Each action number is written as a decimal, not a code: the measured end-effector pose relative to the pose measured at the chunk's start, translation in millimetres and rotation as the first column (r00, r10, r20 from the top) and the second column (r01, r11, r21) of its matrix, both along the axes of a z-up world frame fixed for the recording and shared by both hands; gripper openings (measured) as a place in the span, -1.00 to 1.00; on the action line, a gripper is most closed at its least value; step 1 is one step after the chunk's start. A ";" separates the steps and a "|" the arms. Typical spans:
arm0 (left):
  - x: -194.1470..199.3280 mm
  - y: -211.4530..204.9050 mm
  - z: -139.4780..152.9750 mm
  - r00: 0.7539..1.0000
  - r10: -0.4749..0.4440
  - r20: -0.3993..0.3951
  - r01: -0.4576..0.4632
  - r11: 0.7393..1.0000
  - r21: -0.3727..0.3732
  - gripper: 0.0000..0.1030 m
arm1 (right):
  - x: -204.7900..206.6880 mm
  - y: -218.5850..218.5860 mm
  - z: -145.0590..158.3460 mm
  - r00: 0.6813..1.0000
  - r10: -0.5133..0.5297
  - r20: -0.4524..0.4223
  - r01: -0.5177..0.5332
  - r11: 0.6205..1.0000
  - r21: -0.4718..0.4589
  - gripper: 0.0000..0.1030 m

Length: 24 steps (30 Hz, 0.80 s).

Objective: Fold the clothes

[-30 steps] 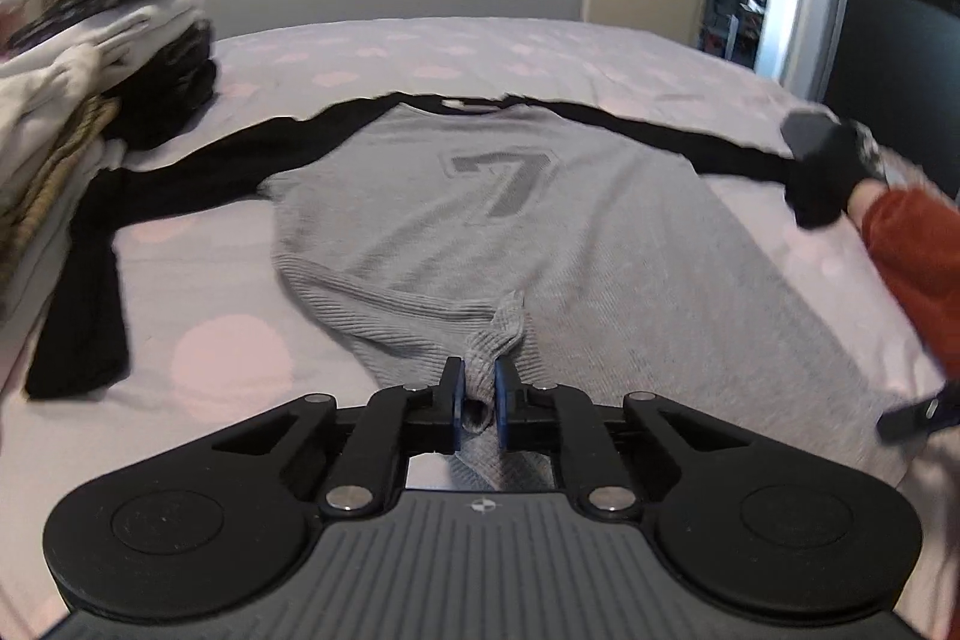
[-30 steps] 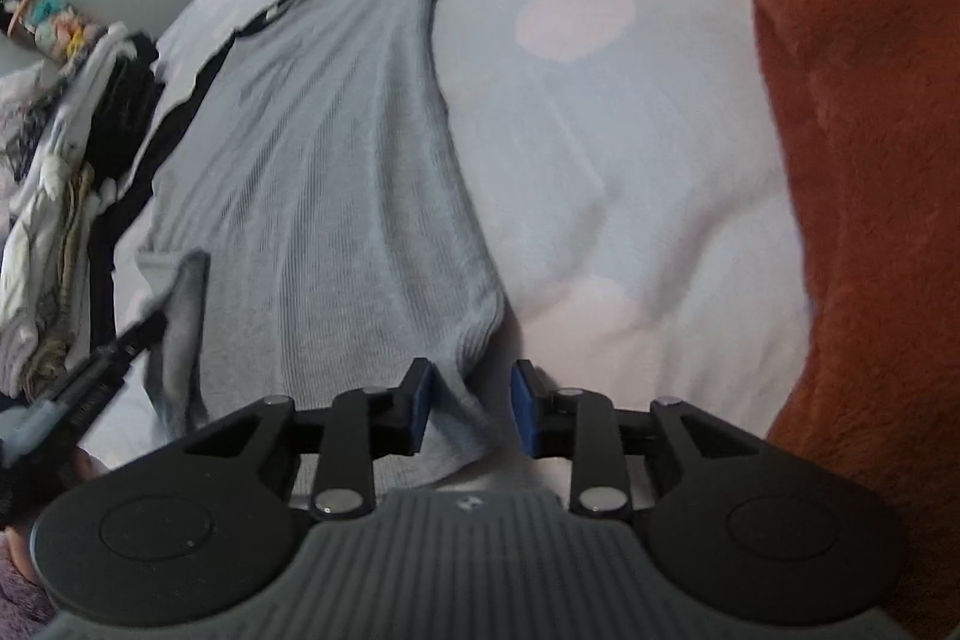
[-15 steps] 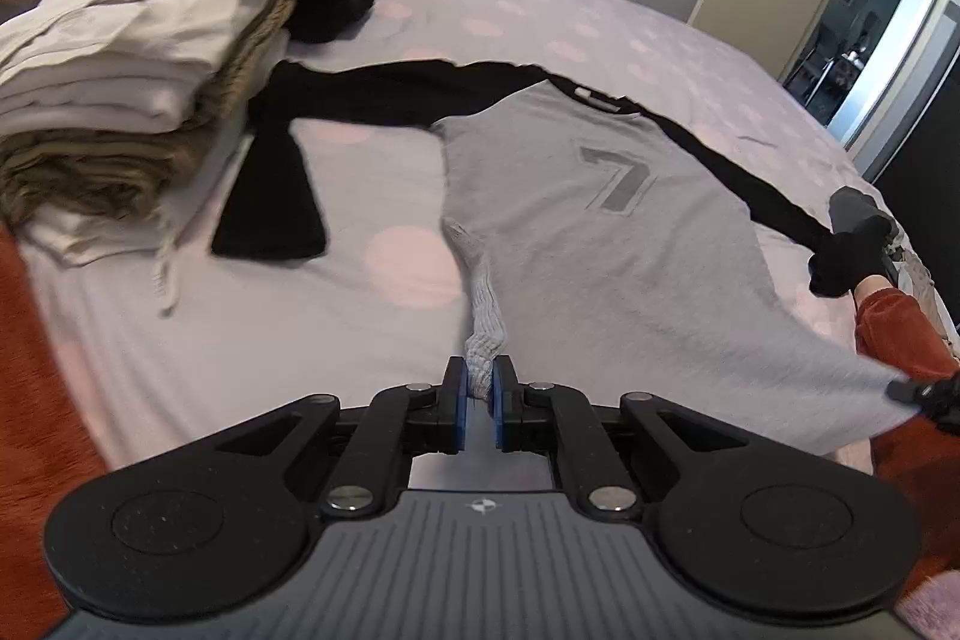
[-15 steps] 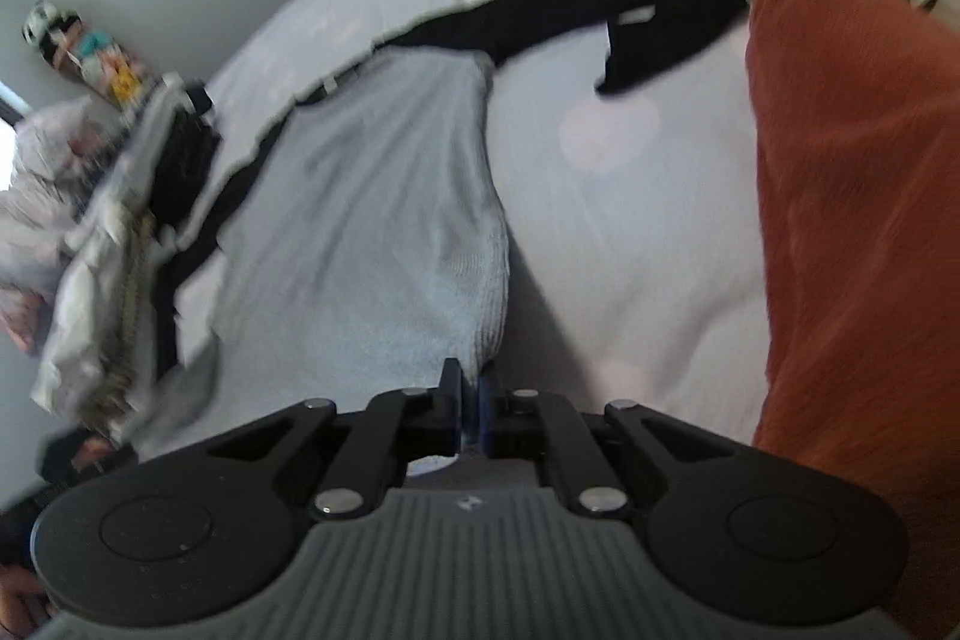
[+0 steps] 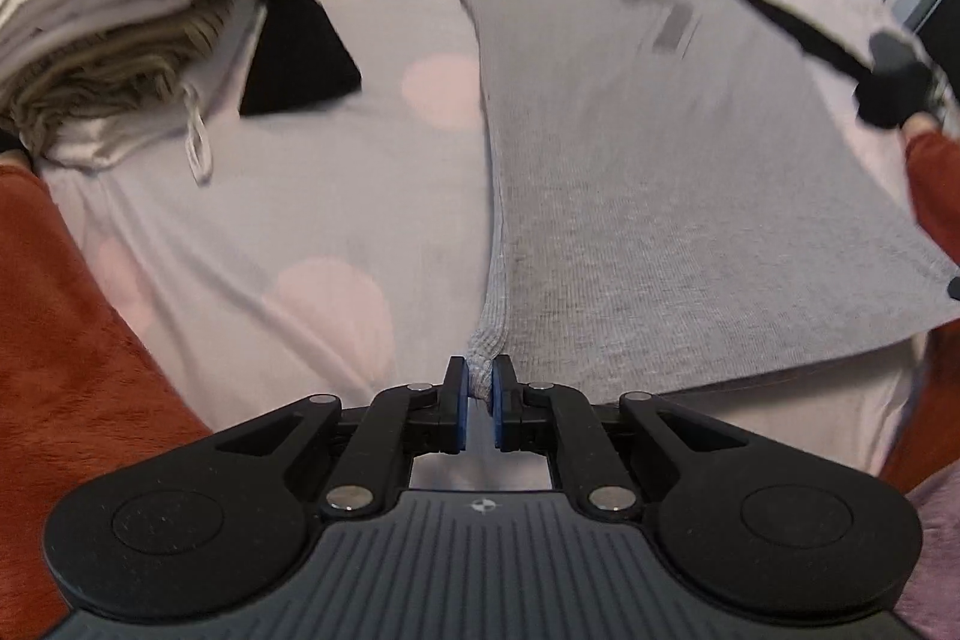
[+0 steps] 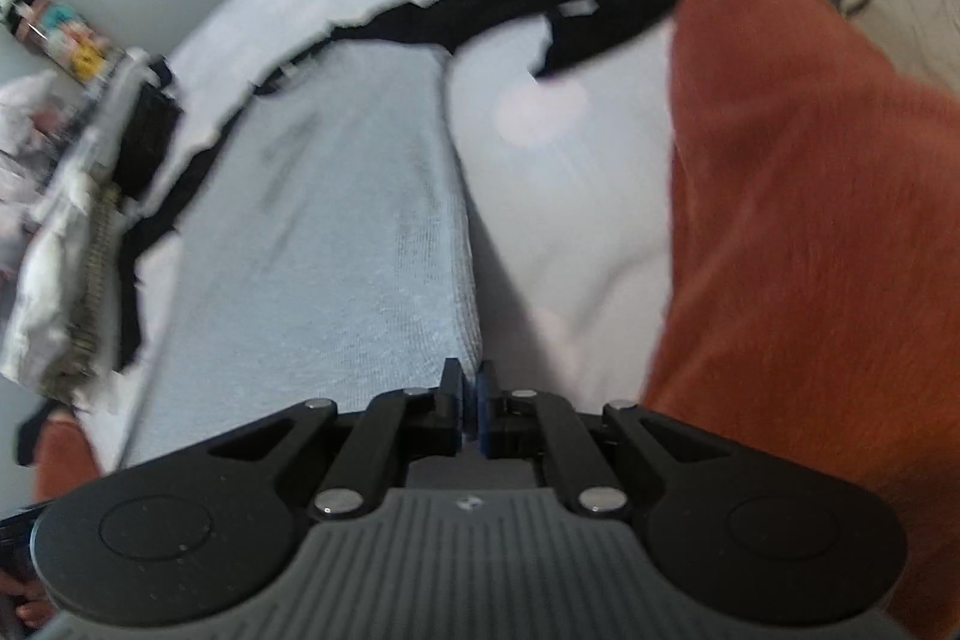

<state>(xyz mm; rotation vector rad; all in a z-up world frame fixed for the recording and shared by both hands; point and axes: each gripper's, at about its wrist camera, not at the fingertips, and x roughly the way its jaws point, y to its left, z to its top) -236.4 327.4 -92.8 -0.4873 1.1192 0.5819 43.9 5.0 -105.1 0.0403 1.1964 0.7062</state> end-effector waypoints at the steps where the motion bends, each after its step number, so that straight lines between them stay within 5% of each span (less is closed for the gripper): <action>1: 2.5 -0.5 -6.2 1.000 -0.003 -0.020 0.003 1.000 0.000 -0.83 | 0.0 3.3 -6.8 1.000 0.010 -0.001 -0.010 1.000 -0.025 -0.90; 10: 19.7 3.5 -43.2 0.992 0.025 -0.121 -0.029 0.999 -0.035 -0.77 | 0.2 38.2 -32.8 0.985 0.160 0.065 -0.138 0.953 -0.269 -0.86; 17: 10.2 6.2 -26.2 0.991 0.119 -0.060 -0.119 0.993 -0.004 -0.42 | -0.5 24.7 -25.7 0.987 0.136 0.085 -0.117 0.973 -0.199 -0.75; 20: 6.3 6.8 -8.2 0.989 0.149 0.008 -0.149 0.988 0.050 -0.31 | -0.5 18.1 -13.7 0.986 0.113 0.119 -0.096 0.986 -0.135 -0.55; 24: 14.5 14.1 12.2 0.980 0.180 0.084 -0.192 0.966 0.174 -0.29 | 2.5 22.7 4.2 0.980 0.097 0.174 -0.086 0.994 -0.067 -0.52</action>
